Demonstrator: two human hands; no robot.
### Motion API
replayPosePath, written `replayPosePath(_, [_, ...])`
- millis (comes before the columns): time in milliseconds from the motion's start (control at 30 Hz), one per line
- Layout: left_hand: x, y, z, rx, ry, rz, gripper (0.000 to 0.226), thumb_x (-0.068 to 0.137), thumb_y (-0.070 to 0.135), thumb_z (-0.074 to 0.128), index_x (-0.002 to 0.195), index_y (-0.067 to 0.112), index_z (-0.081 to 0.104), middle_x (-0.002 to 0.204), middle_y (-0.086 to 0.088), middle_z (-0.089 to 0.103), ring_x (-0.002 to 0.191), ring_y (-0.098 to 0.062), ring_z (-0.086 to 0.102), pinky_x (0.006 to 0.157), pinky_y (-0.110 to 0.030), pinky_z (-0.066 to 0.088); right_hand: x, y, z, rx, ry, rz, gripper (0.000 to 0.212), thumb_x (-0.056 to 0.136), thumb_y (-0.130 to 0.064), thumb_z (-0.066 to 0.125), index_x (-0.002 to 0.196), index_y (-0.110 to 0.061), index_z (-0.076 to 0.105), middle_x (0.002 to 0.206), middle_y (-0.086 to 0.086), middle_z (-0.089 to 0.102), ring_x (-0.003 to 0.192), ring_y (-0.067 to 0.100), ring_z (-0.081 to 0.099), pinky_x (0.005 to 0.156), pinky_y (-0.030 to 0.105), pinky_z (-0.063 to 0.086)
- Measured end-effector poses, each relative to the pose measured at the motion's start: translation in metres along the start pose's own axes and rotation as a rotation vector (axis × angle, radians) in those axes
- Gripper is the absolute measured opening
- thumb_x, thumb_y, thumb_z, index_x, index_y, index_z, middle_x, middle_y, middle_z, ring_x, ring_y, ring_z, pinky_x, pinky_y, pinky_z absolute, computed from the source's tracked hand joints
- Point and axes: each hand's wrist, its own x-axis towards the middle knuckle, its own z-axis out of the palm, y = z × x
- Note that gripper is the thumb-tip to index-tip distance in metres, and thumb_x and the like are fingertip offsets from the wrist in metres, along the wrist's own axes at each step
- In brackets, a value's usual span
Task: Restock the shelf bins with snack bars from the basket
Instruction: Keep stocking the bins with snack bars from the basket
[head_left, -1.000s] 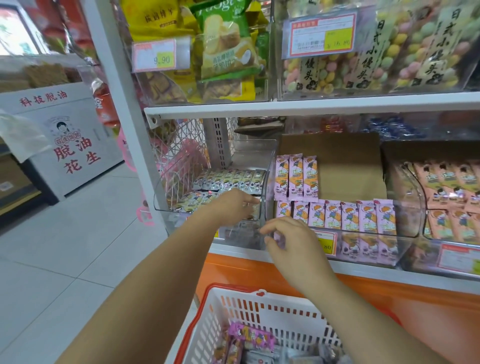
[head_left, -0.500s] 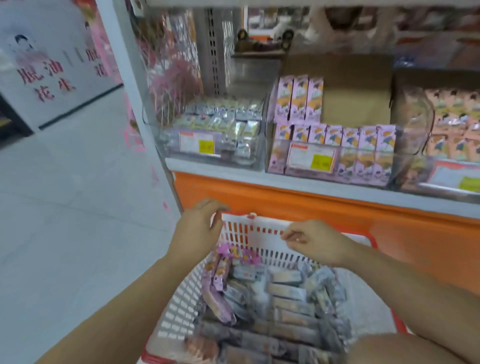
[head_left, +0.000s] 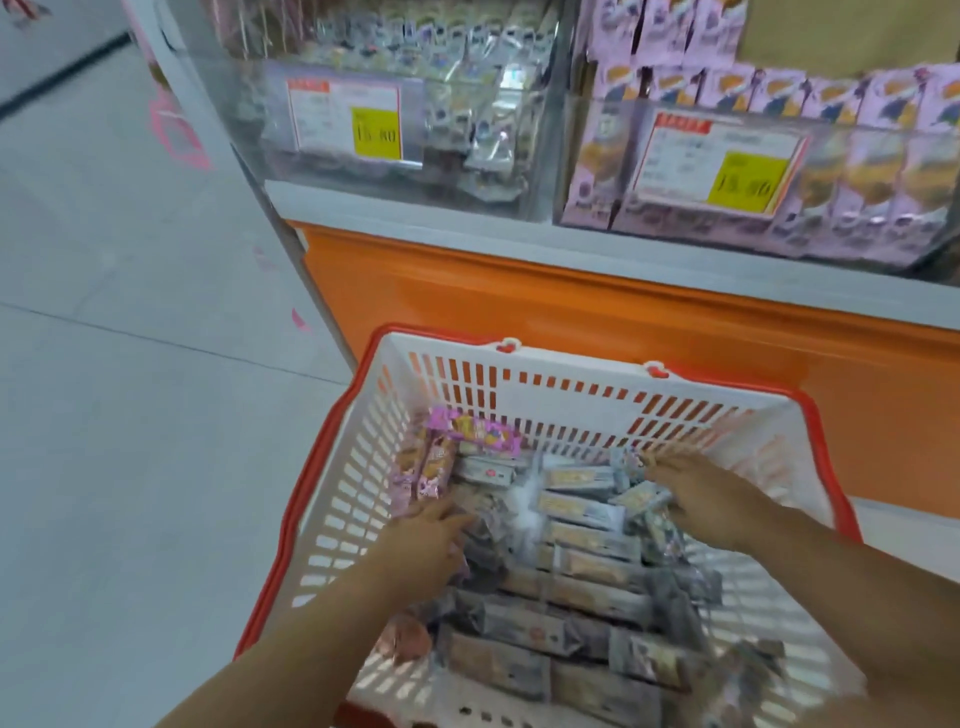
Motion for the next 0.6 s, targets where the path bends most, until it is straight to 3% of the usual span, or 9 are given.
replayPosePath(100, [0.007, 0.000, 0.006, 0.070, -0.108, -0.060, 0.057, 0.097, 0.031, 0.044, 0.150, 0.031, 0.021, 0.159, 0.001, 0.011, 0.146, -0.025, 0.007, 0.118, -0.045, 0.017, 0.001, -0.001, 0.009, -0.052, 0.051, 0.018, 0.064, 0.090, 0.001, 0.048, 0.146, -0.025, 0.031, 0.155, 0.003, 0.026, 0.139, 0.025, 0.031, 0.107, 0.035, 0.037])
replayPosePath(167, [0.009, 0.001, 0.006, 0.088, -0.117, -0.078, 0.057, 0.097, 0.032, 0.044, 0.149, 0.031, 0.021, 0.160, 0.001, 0.011, 0.147, -0.025, 0.005, 0.118, -0.047, 0.015, 0.001, -0.004, 0.008, -0.091, 0.092, -0.005, 0.059, 0.089, -0.002, 0.050, 0.143, -0.024, 0.038, 0.147, 0.003, 0.038, 0.131, 0.023, 0.040, 0.103, 0.032, 0.041])
replayPosePath(233, [0.009, 0.001, 0.004, 0.072, -0.118, -0.076, 0.056, 0.097, 0.033, 0.045, 0.149, 0.031, 0.023, 0.159, 0.002, 0.012, 0.146, -0.024, 0.006, 0.117, -0.046, 0.016, 0.000, -0.005, 0.003, -0.042, 0.084, -0.020, 0.045, 0.090, -0.010, 0.051, 0.134, -0.021, 0.049, 0.135, 0.003, 0.052, 0.119, 0.021, 0.050, 0.097, 0.032, 0.044])
replayPosePath(300, [0.007, 0.000, 0.000, 0.006, -0.105, -0.059, 0.054, 0.096, 0.031, 0.047, 0.147, 0.030, 0.029, 0.157, 0.002, 0.018, 0.145, -0.023, 0.011, 0.116, -0.044, 0.020, -0.007, -0.007, -0.008, 0.113, 0.071, -0.014, 0.020, 0.090, -0.020, 0.051, 0.105, -0.027, 0.063, 0.117, 0.002, 0.063, 0.102, 0.019, 0.057, 0.085, 0.030, 0.047])
replayPosePath(367, [0.001, 0.001, -0.012, -0.091, -0.040, -0.024, 0.049, 0.095, 0.028, 0.049, 0.143, 0.029, 0.039, 0.152, 0.003, 0.030, 0.141, -0.022, 0.023, 0.114, -0.042, 0.027, -0.018, -0.010, -0.029, 0.258, 0.095, -0.008, 0.015, 0.091, -0.026, 0.051, 0.077, -0.031, 0.056, 0.092, -0.007, 0.063, 0.083, 0.014, 0.058, 0.073, 0.026, 0.044])
replayPosePath(433, [-0.010, 0.007, -0.035, -0.172, 0.049, 0.014, 0.044, 0.096, 0.027, 0.049, 0.140, 0.027, 0.043, 0.147, 0.002, 0.038, 0.137, -0.020, 0.033, 0.112, -0.038, 0.030, -0.030, -0.014, -0.052, 0.409, 0.143, -0.010, 0.020, 0.093, -0.026, 0.053, 0.074, -0.023, 0.058, 0.075, -0.011, 0.055, 0.072, 0.012, 0.055, 0.067, 0.026, 0.040])
replayPosePath(500, [-0.027, 0.020, -0.066, -0.274, 0.149, 0.076, 0.038, 0.099, 0.025, 0.047, 0.137, 0.026, 0.047, 0.136, -0.004, 0.051, 0.122, -0.020, 0.049, 0.102, -0.030, 0.038, -0.048, -0.022, -0.081, 0.532, 0.182, -0.052, 0.031, 0.094, -0.021, 0.051, 0.064, -0.016, 0.051, 0.064, -0.003, 0.046, 0.062, 0.017, 0.045, 0.062, 0.027, 0.034])
replayPosePath(600, [-0.061, 0.040, -0.115, -0.452, 0.413, 0.164, 0.032, 0.099, 0.020, 0.047, 0.128, 0.029, 0.056, 0.124, 0.005, 0.059, 0.107, -0.008, 0.057, 0.087, -0.015, 0.043, -0.084, -0.040, -0.130, 0.638, 0.194, -0.163, 0.031, 0.095, -0.016, 0.049, 0.065, -0.009, 0.043, 0.065, 0.007, 0.039, 0.061, 0.019, 0.034, 0.059, 0.030, 0.029])
